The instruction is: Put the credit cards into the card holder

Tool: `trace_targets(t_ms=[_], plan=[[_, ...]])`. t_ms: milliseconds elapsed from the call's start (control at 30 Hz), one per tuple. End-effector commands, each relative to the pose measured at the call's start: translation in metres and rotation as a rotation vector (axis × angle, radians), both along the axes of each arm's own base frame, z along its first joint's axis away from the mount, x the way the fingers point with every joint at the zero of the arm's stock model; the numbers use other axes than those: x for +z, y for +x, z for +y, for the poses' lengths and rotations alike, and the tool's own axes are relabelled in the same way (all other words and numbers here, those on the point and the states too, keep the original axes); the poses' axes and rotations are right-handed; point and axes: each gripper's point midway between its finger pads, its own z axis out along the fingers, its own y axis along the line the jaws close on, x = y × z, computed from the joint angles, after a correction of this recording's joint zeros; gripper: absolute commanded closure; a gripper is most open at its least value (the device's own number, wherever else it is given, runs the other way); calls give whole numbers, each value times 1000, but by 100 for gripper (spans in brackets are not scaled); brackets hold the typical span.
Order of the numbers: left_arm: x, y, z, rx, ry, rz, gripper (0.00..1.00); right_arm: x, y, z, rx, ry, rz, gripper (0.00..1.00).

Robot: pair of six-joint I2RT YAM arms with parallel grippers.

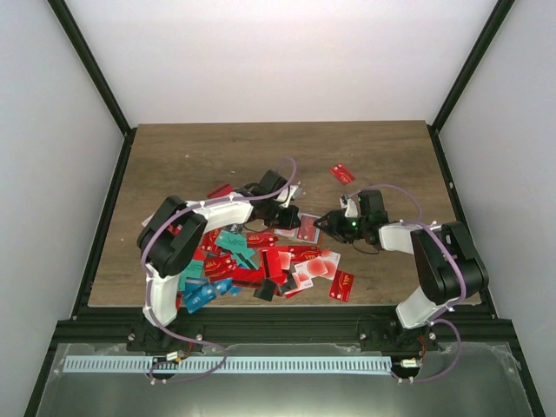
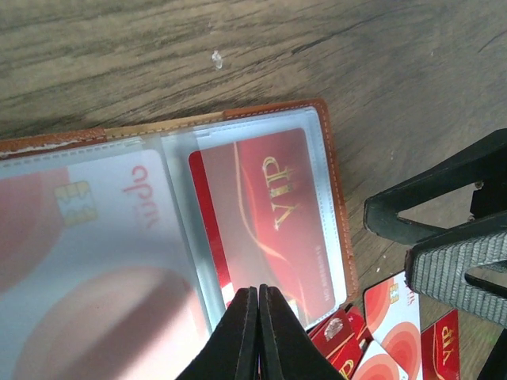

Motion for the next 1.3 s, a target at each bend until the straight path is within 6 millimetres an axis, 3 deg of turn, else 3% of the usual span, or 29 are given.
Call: trace_targets(t_ms=[0, 667, 1267], plan=[[-10, -2, -4, -29, -8, 12, 96, 10, 9, 8, 16, 27, -29, 55], [-43, -6, -3, -37, 42, 66, 96, 8, 9, 12, 32, 42, -19, 55], [-43, -9, -3, -37, 36, 73, 96, 5, 10, 27, 75, 92, -9, 55]])
